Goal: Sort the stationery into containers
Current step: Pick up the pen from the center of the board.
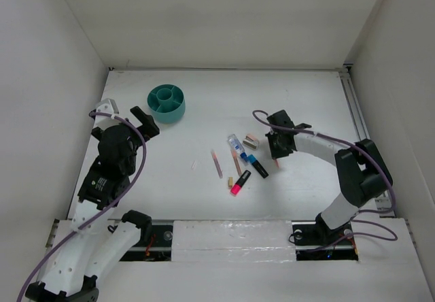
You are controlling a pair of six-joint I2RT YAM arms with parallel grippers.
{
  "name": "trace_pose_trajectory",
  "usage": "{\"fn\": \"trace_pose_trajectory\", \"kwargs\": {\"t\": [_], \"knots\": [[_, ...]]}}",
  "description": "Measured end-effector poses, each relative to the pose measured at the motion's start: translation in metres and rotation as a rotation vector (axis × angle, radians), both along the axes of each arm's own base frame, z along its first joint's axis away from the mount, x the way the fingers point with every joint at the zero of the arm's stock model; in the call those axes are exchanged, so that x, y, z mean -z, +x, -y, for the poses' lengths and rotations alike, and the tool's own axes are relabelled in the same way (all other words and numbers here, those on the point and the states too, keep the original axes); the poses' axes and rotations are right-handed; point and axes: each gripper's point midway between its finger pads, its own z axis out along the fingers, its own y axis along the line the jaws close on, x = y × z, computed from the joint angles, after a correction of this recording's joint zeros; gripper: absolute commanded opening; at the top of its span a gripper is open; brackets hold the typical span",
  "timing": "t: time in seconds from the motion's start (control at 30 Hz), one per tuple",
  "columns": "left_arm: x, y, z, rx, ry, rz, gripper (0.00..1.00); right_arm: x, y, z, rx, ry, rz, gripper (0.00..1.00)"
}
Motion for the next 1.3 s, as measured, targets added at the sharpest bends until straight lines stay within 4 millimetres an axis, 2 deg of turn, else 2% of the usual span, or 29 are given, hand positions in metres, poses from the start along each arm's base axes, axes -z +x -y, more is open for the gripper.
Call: {"fn": "trace_pose_trajectory", "kwargs": {"t": [0.23,0.3,0.37,0.47,0.53,0.63,0.7,0.77,0.83,1.07,1.3], "knots": [[0.000,0.000,0.003,0.011,-0.001,0.001,1.00,-0.005,0.003,0.003,0.008,-0.011,0.019,0.00],[0.003,0.003,0.010,0.039,0.003,-0.012,1.00,-0.018,0.006,0.003,0.009,-0.004,0.061,0.00],[0.011,0.010,0.020,0.080,0.011,-0.042,1.00,-0.042,0.011,0.000,0.009,0.022,0.139,0.00],[0.035,0.025,0.036,0.134,0.031,-0.133,1.00,-0.086,0.013,-0.010,-0.012,0.075,0.273,0.00],[0.059,0.034,0.047,0.171,0.043,-0.218,1.00,-0.110,0.009,-0.018,-0.037,0.112,0.344,0.00],[0.104,0.044,0.066,0.233,0.048,-0.381,1.00,-0.135,-0.001,-0.026,-0.074,0.158,0.418,0.00],[0.135,0.045,0.077,0.276,0.047,-0.492,1.00,-0.145,-0.011,-0.029,-0.105,0.182,0.447,0.00],[0.164,0.043,0.085,0.303,0.049,-0.602,1.00,-0.153,-0.020,-0.033,-0.137,0.204,0.468,0.00],[0.183,0.039,0.089,0.325,0.048,-0.677,1.00,-0.161,-0.027,-0.037,-0.163,0.225,0.490,0.00],[0.190,0.031,0.106,0.428,0.014,-0.719,0.97,-0.174,-0.046,-0.038,-0.213,0.282,0.540,0.00],[0.221,0.025,0.115,0.476,0.022,-0.830,0.94,-0.167,-0.053,-0.050,-0.268,0.315,0.519,0.00]]}}
